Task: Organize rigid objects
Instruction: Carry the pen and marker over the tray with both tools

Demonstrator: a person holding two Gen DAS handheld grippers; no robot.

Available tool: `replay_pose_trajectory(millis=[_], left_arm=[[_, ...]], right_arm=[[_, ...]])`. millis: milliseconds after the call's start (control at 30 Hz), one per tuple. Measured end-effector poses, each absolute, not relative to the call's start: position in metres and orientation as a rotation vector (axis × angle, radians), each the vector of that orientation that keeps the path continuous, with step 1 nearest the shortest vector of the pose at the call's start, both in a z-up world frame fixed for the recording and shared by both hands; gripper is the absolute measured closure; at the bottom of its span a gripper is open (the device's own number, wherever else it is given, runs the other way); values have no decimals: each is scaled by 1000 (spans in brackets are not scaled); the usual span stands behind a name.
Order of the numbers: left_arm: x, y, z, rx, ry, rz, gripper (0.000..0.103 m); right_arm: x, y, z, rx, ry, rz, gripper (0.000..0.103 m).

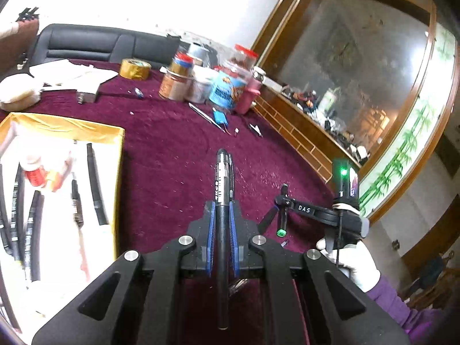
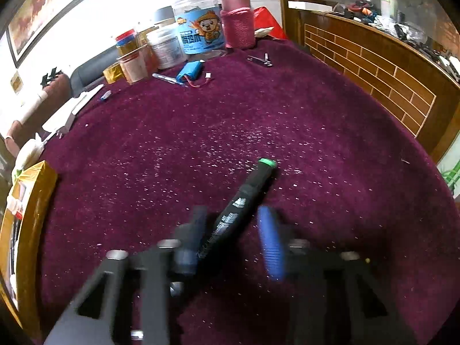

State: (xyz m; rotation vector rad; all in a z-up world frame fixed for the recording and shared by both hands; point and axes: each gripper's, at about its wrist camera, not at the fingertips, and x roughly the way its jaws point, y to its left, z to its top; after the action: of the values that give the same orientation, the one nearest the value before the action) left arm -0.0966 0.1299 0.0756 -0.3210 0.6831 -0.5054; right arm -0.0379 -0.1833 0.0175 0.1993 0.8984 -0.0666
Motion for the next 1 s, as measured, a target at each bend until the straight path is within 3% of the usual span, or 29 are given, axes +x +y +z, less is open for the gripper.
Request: replay_pose_trajectory(millis=[133, 500, 900, 1000], left_arm=[[-109, 161, 81, -363, 651, -464, 96], [-131, 260, 57, -487, 648, -199, 96], [-123, 292, 13, -526, 794, -18, 95], [-124, 293, 12, -531, 796, -12, 89]], right_arm=[[-39, -191, 18, 254, 899, -10, 90], [-71, -161, 60, 496, 830, 432, 90], [-76, -17, 64, 434, 977, 782, 90], [-76, 19, 55, 410, 1033, 819, 90]])
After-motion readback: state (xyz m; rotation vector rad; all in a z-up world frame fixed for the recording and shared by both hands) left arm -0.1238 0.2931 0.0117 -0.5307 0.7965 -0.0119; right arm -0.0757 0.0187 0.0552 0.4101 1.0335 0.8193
